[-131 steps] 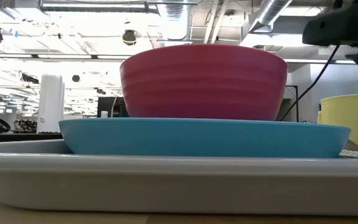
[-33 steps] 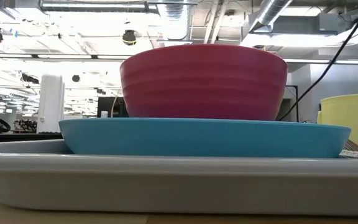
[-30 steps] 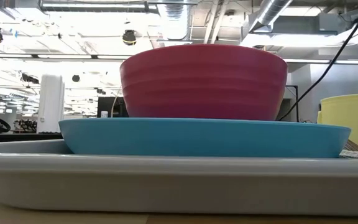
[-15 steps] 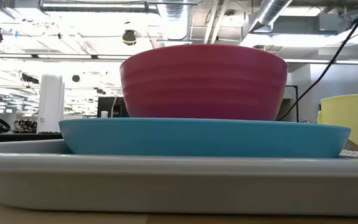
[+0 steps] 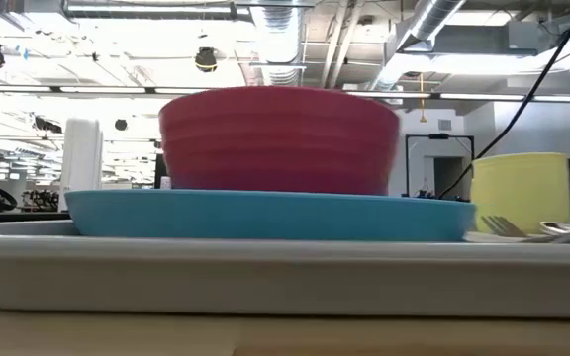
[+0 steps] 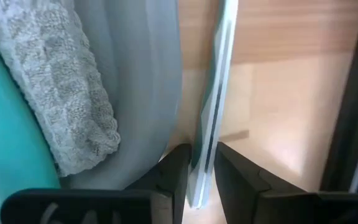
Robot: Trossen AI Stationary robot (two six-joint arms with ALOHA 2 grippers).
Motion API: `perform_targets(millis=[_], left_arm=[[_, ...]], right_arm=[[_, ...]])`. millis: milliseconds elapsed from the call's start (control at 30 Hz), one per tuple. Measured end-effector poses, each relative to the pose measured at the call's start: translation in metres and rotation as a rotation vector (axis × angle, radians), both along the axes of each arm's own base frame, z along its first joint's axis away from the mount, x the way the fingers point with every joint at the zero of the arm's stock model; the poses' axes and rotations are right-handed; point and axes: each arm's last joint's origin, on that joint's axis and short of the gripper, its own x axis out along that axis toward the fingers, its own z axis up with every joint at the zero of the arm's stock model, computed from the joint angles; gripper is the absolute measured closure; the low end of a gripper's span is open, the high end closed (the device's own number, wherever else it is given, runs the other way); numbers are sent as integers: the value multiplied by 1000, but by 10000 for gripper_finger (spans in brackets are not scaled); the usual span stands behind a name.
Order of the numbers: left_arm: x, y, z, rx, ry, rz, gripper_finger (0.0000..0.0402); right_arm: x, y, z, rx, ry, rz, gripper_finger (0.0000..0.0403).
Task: Set up tray
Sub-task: Put the blue knife to the left of the purple fork on the gray table napkin
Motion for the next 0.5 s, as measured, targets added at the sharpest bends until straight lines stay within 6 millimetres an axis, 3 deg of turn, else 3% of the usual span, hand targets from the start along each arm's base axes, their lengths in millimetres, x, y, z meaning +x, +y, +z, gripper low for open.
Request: perform_targets(millis=[300, 500], left_arm=[[0, 0, 0, -1, 0, 1, 294], [0, 0, 0, -1, 0, 1, 294]], right_arm=[[-6, 4, 1, 34, 58, -5, 326], [0, -3, 0, 171, 215, -11, 326]])
